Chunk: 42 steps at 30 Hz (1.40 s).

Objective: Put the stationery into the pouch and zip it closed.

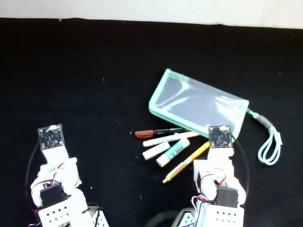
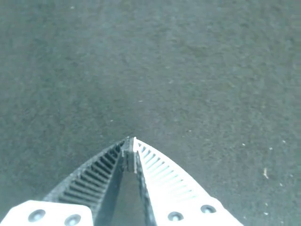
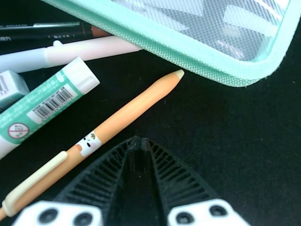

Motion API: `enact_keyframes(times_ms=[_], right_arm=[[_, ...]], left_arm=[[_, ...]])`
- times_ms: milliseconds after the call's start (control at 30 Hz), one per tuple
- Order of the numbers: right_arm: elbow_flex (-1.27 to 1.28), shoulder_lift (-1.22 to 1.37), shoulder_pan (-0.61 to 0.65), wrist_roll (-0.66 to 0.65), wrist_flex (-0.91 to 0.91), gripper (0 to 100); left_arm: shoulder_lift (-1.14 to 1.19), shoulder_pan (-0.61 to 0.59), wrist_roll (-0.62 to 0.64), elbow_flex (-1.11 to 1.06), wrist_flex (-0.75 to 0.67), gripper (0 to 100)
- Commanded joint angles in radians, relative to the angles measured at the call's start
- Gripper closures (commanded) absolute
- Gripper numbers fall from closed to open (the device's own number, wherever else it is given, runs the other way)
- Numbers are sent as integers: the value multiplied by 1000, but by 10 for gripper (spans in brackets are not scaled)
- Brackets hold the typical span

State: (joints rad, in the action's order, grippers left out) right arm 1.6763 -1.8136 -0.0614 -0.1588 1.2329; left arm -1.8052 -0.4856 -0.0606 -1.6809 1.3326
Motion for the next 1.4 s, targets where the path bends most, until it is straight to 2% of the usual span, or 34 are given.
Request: enact_keyframes(times_ms=[0, 167, 300, 433, 600, 700, 833, 1067, 1200, 1300, 1367], right_arm=[[133, -5, 30, -6, -47, 987], [133, -5, 30, -9, -263, 987], [113, -4, 30, -9, -321, 982], [-70, 5, 35, -9, -220, 982], [-369, 7, 36, -9, 21, 981], [-495, 19, 36, -9, 139, 931], [-667, 163, 36, -5, 219, 844], [-1102, 621, 31, -5, 295, 844], [-1339, 881, 31, -5, 386, 844], [-1492, 1055, -4, -9, 441, 839], [-1570, 1156, -47, -9, 443, 839]], left_arm=[[-7, 67, -9, -15, -57, 990], [-7, 81, -9, -12, -247, 990], [-7, 82, -8, 51, -256, 990], [-7, 105, -8, 232, -158, 989], [-4, 229, -2, 504, 37, 989], [33, 262, 0, 647, 91, 989], [248, 262, 0, 839, 87, 989], [842, 263, 0, 1253, 106, 989], [1124, 286, -8, 1469, 219, 989], [1287, 357, -9, 1595, 315, 985], [1371, 410, -9, 1647, 338, 942]])
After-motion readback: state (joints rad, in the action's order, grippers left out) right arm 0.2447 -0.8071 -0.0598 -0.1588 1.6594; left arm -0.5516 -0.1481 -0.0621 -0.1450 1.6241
